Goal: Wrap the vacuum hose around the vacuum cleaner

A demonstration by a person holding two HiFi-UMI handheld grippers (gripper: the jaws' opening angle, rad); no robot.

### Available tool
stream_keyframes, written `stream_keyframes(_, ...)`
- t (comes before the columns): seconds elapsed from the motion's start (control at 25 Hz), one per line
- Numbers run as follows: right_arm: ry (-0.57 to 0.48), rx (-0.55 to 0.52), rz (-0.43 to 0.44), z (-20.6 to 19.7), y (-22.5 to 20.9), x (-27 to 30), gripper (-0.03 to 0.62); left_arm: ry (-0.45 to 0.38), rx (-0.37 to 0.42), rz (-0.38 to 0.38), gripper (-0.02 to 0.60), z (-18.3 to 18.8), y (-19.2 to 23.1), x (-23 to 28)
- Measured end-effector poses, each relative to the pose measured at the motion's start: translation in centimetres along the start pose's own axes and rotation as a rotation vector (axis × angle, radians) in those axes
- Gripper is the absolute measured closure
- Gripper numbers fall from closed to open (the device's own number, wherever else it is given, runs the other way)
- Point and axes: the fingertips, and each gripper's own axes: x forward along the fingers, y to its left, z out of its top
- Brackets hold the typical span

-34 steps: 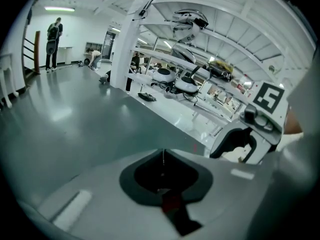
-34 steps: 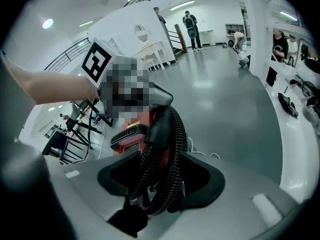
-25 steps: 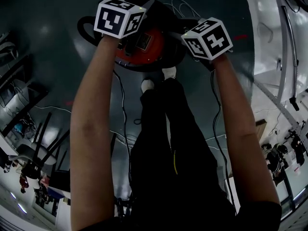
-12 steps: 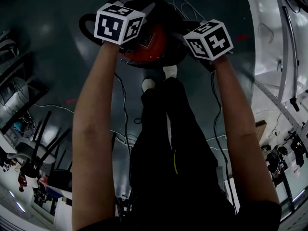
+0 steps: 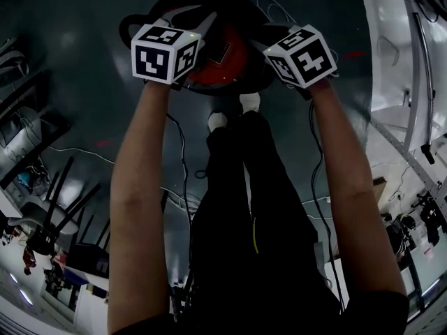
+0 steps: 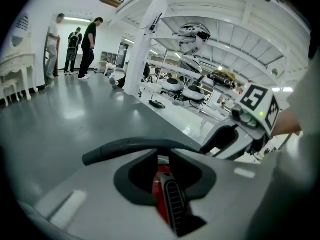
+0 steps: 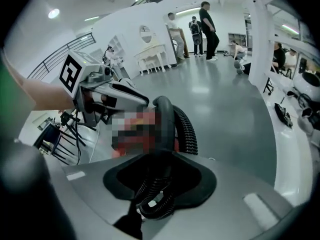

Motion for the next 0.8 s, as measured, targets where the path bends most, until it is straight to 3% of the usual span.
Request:
stream_keyframes(0.24,0.067,-0.186,-0.035,2.1,1.3,0.3,0.450,-0.011,-0.044,0.038,0.503,-2.2,1.1,-2.2)
stream_keyframes(0.4,0.069,-0.247,-0.043,4.5,2.2,0.6,0.461,-0.030,-0.089,0.063,0.502,-2.9,2.2,-3.9)
stream_keyframes(0.52,0.076,-0.309,-0.082,6.7,2.4,1.0,0.486,-0.032,-0.105,0.083,0.502,-3.5,3.0,-4.9)
stream_keyframes(0.56,0.071,-0.330,-0.101,7.7,2.2,1.4,0.523,-0.030,-0.111,0.089,0.502,-3.7,3.2,-5.2)
stream_keyframes(0.6,0.062,-0.342,-0.106,8.6,2.2,2.0,0.599,-0.027,-0.117,0.093,0.500,-3.9,3.4,-5.3)
stream_keyframes(0.72,0.080,-0.305,-0.032,9.6,2.8,3.9,0.597,-0.015,-0.129,0.087,0.485,-4.2,3.0,-5.4)
stream_keyframes(0.8,0.080,-0.290,-0.043,9.4,2.8,4.4,0.597,-0.013,-0.121,0.074,0.482,-4.6,2.6,-5.5)
